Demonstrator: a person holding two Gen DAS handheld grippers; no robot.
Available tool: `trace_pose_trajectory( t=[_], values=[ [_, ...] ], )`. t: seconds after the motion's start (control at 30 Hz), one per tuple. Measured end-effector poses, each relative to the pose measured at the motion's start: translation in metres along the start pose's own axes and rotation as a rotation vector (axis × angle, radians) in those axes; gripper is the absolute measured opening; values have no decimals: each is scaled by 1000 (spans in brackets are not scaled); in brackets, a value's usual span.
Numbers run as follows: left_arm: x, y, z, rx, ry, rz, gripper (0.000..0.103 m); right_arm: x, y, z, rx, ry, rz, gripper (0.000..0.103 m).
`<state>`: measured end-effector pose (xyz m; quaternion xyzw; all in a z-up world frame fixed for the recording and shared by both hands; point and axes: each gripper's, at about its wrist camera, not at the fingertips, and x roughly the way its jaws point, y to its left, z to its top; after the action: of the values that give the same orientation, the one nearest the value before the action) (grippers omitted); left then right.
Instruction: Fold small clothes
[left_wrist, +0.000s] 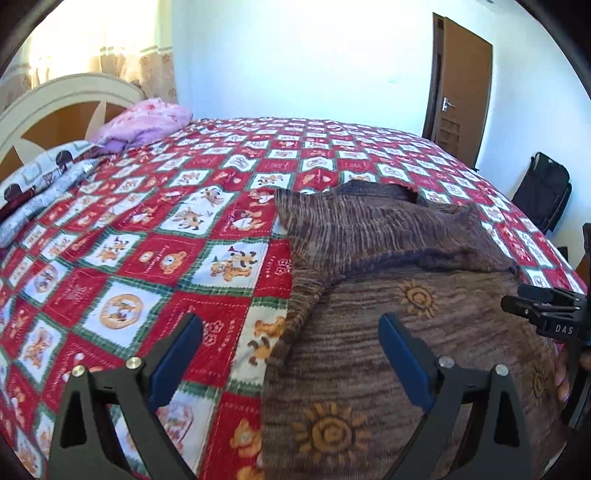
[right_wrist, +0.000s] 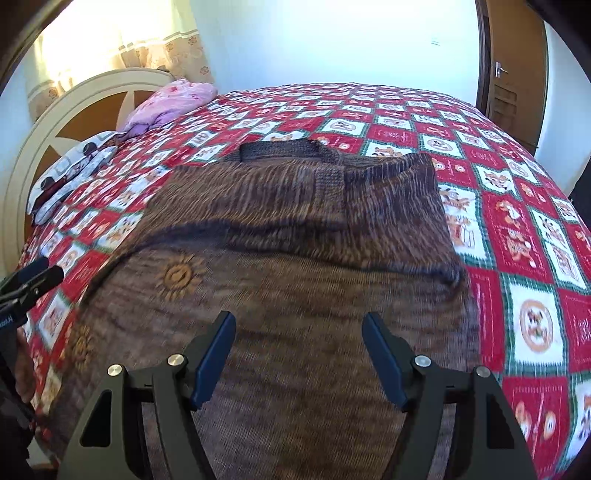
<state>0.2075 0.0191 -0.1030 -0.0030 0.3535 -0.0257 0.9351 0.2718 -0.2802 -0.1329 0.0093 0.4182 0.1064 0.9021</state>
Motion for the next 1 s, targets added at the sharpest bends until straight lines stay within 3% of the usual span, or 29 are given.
trace_pose_trajectory(
  t=[0.53, 0.87, 1.0],
  values=[
    [-48, 1, -55, 94, 90, 23, 98, -43, 30, -51, -80, 28, 1, 72],
    [-71, 2, -79, 114, 115, -5, 98, -69, 26, -78, -69, 39, -4, 72],
    [-78, 1, -99, 131, 161, -25, 98, -81, 22, -94, -54, 56, -13, 72]
  ],
)
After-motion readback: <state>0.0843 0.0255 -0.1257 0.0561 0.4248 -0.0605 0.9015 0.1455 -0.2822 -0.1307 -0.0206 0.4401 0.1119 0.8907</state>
